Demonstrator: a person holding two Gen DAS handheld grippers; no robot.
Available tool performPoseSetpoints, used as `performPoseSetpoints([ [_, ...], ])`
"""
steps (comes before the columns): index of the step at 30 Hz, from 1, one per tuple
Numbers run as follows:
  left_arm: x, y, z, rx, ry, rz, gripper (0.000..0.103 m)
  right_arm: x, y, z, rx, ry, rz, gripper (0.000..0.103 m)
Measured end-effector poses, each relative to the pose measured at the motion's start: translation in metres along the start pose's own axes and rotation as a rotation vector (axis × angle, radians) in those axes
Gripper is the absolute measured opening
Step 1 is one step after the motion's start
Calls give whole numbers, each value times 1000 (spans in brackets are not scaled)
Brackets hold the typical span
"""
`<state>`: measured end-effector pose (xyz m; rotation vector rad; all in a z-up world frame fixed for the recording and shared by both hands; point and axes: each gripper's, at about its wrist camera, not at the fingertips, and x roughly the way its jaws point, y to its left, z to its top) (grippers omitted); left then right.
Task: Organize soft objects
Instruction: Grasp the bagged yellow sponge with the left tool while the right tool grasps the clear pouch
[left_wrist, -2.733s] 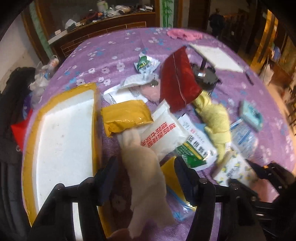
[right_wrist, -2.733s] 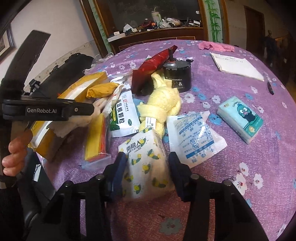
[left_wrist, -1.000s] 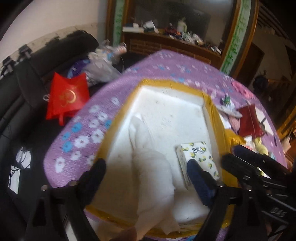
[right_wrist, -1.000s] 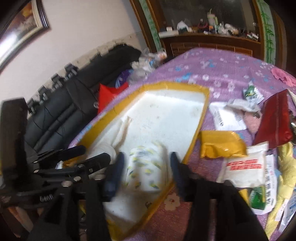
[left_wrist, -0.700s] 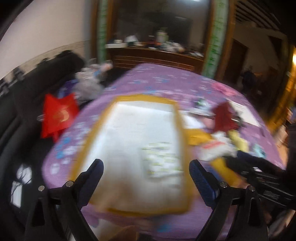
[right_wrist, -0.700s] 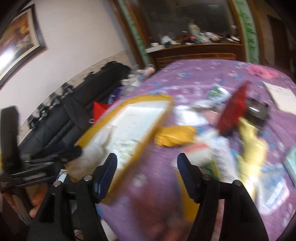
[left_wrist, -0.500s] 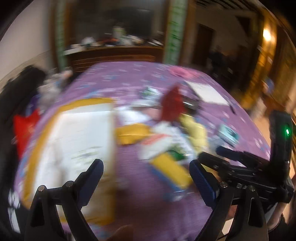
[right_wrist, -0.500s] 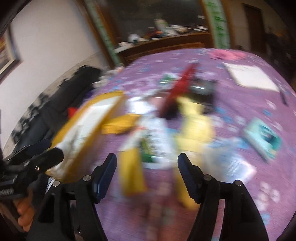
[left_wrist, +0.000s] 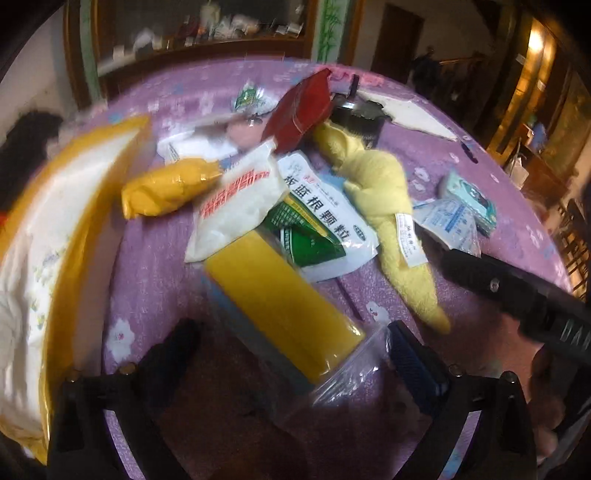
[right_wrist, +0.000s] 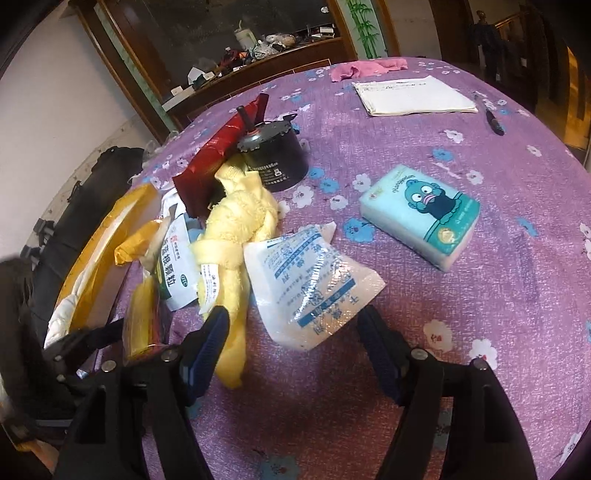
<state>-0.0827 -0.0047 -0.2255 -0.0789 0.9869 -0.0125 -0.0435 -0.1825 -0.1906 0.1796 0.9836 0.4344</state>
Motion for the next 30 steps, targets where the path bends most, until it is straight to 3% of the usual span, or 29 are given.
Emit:
performPoseSetpoints([
  [2, 0, -7, -7, 34, -37, 43, 102, 0, 1, -1, -5, -4, 13, 78],
  [9, -2, -6, -14, 35, -107, 30, 102, 0, 3, -1, 3, -4, 16, 80],
  [14, -2, -4, -13, 50, -86, 24, 102, 3, 8, 0, -46, 12, -6, 80],
  [16, -4, 0, -11, 65, -59, -13, 102, 2, 9, 0, -60, 22, -7, 80],
  [19, -19, 12, -11, 6, -86, -94, 100, -9, 5, 0, -48, 11, 71, 80],
  [24, -53, 25, -8, -84, -119, -172, 100, -19, 7, 18, -70, -50, 10, 80],
  [28, -55, 21, 1, -68, -87, -162, 100, -2, 8, 35, -93, -34, -22, 80],
  [30, -41, 20, 7, -74, -17, -153, 100, 12, 4, 39, -73, 0, -36, 78],
])
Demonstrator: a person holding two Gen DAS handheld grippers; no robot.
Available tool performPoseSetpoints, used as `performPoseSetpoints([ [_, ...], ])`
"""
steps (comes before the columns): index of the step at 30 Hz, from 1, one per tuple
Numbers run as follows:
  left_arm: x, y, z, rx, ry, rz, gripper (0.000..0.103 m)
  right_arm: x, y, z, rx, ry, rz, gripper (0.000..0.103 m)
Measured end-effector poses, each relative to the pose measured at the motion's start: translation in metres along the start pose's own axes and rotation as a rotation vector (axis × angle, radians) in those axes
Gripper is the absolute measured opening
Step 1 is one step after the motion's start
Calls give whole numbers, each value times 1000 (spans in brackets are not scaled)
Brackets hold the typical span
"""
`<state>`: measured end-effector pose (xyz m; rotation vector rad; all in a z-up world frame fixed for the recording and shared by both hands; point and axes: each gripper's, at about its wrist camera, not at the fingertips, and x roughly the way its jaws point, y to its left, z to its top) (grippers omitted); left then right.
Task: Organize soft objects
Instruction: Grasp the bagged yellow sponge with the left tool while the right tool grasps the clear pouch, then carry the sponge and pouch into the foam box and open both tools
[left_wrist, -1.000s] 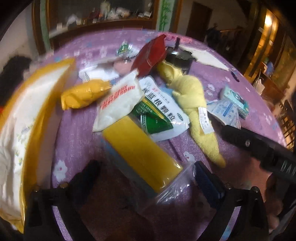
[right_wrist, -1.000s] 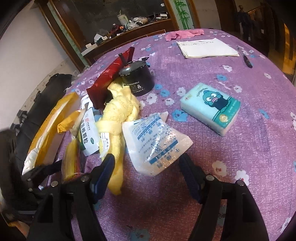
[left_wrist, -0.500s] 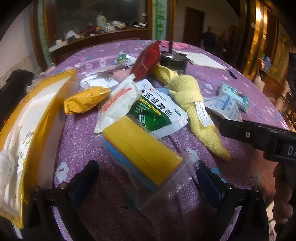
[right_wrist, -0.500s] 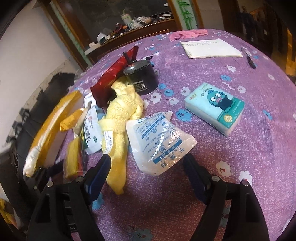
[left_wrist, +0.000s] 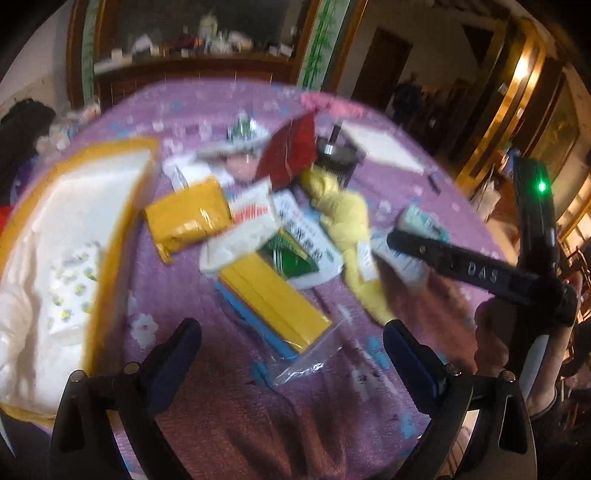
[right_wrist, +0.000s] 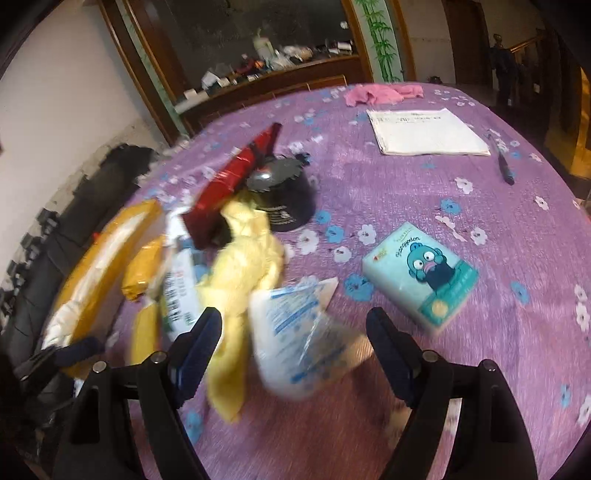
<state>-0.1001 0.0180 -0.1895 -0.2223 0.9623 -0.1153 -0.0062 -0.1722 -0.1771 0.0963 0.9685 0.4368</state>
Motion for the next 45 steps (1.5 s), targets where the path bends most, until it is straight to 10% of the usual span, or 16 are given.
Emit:
performPoseSetpoints([
  [23, 43, 15, 27, -104, 131, 33, 85, 3, 4, -20, 12, 19, 9, 60],
  [27, 40, 9, 26, -56, 118, 72, 62, -2, 7, -29, -16, 10, -39, 42],
  [45, 10, 11, 3, -28, 53, -90, 45, -22, -5, -31, 98, -57, 24, 31],
])
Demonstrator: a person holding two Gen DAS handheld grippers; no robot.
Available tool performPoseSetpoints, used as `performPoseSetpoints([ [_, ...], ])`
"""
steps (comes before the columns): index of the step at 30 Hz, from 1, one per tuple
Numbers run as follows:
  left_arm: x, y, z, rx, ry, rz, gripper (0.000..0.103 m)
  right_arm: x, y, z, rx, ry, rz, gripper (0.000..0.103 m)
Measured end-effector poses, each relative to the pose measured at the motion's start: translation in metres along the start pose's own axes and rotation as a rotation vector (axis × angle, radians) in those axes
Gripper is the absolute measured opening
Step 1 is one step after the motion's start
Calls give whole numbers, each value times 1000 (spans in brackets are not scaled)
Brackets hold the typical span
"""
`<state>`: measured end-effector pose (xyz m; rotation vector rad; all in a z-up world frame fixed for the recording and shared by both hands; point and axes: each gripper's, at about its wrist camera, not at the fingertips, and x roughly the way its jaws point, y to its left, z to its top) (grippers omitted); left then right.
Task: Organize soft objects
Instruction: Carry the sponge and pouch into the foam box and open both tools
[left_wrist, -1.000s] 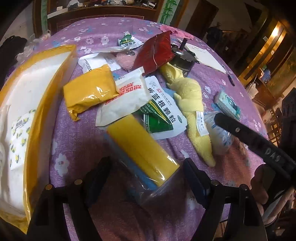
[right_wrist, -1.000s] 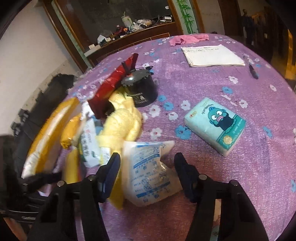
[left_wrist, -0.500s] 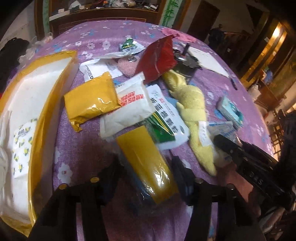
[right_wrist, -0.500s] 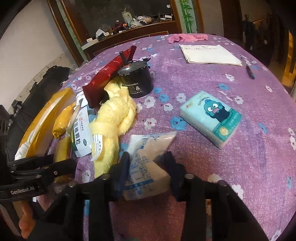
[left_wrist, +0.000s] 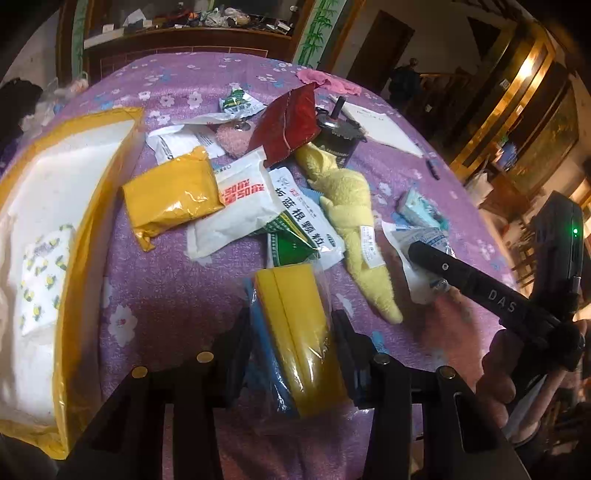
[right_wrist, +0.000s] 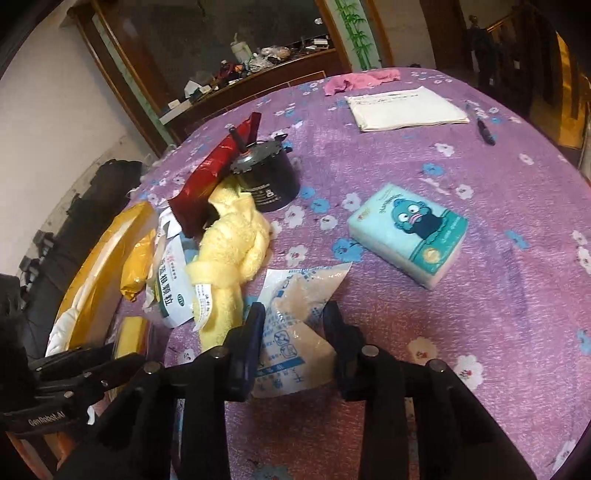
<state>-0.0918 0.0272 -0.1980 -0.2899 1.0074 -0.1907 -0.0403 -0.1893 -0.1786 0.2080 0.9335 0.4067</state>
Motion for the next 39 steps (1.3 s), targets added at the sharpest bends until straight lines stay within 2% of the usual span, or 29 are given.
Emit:
performPoseSetpoints([
  [4, -19, 7, 2, -38, -45, -122, 44, -16, 12, 6, -8, -49, 67, 31],
  [8, -56, 11, 6, -16, -136, -129, 44, -27, 41, 16, -41, -84, 166, 31],
  [12, -97, 44, 11, -62, -219, -92, 44, -14, 84, 27, -108, -49, 225, 31],
  [17, -148, 103, 19, -163, -319, 49, 44, 16, 147, 34, -168, 48, 360, 31],
  [20, -165, 137, 29, -210, -359, 142, 44, 32, 188, 38, -229, 67, 389, 31],
  [25, -134, 180, 46, -233, -273, 218, 44, 74, 241, 48, -280, 133, 389, 31],
  [27, -116, 189, 50, -231, -239, 222, 44, 93, 256, 49, -298, 161, 352, 31],
  [30, -95, 201, 49, -246, -187, 273, 44, 114, 275, 43, -326, 187, 288, 31],
  [35, -65, 219, 51, -317, -117, 246, 44, 134, 282, 38, -373, 203, 196, 31],
  [37, -61, 223, 51, -332, -116, 214, 50, 139, 279, 36, -360, 207, 184, 32],
  [39, -64, 225, 50, -335, -143, 154, 70, 139, 273, 36, -342, 197, 198, 32],
])
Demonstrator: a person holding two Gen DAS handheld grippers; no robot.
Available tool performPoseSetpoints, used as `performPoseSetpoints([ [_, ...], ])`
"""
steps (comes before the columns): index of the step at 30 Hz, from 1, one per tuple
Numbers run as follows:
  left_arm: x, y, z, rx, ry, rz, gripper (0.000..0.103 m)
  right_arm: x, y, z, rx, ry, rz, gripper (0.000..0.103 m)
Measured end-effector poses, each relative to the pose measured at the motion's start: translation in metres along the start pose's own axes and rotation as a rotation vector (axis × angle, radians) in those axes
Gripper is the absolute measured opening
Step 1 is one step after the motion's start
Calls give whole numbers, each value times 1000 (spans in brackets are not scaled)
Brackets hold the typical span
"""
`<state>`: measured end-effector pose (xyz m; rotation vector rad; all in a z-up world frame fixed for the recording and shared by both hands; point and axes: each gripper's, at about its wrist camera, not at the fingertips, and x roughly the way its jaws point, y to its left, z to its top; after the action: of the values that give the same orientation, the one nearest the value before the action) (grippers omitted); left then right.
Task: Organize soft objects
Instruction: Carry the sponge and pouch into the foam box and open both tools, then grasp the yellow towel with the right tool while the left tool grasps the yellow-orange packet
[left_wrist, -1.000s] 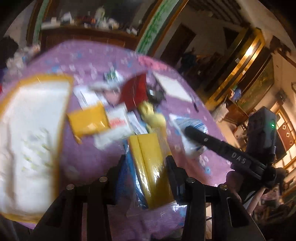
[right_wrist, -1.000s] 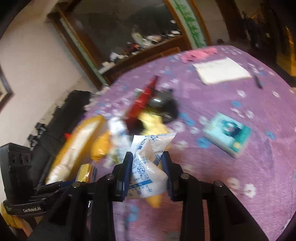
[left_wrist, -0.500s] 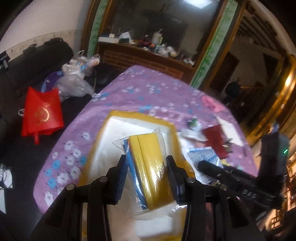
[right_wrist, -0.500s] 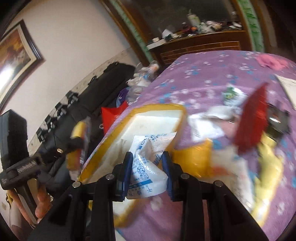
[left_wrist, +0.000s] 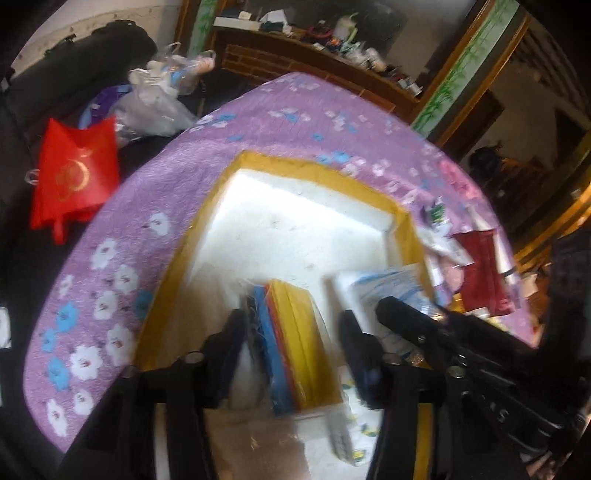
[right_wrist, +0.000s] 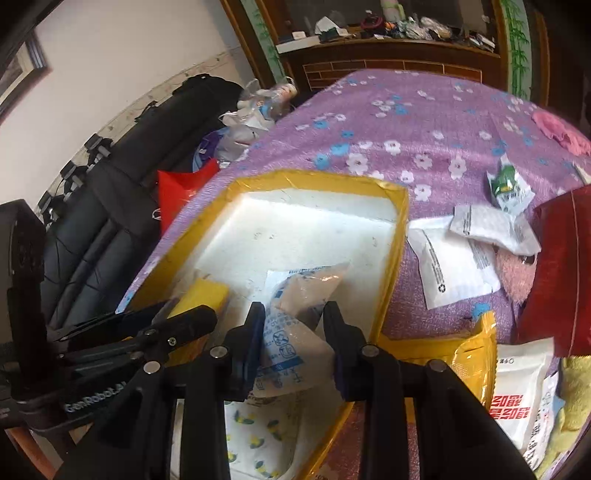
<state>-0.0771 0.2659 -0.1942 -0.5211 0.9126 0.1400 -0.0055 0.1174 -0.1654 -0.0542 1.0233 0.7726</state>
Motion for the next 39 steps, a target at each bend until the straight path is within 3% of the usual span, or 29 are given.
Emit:
performPoseSetpoints([
  [3, -7, 2, -1, -19, -6, -117, 82, -3, -4, 1, 17, -4, 46, 37],
  [5, -20, -4, -4, -17, -50, -101, 88, -15, -10, -2, 43, -29, 88, 43],
  [9, -55, -20, -27, 8, -159, -80, 89, -51, -22, -22, 74, -86, 145, 55],
  [11, -65, -28, -43, 27, -177, -95, 89, -73, -35, -40, 88, -114, 168, 59],
  [17, -58, -72, -75, 82, -128, -166, 89, -116, -77, -82, 136, -134, 189, 60],
  [20, -52, -107, -81, 158, -107, -168, 89, -131, -98, -99, 172, -149, 116, 60],
  [26, -35, -153, -90, 246, -54, -169, 89, -156, -130, -121, 212, -181, 62, 60],
  [32, -22, -177, -94, 299, -25, -133, 89, -166, -164, -129, 277, -192, 58, 60],
  [39, -1, -187, -71, 308, 4, -63, 89, -150, -190, -118, 351, -160, 62, 59],
])
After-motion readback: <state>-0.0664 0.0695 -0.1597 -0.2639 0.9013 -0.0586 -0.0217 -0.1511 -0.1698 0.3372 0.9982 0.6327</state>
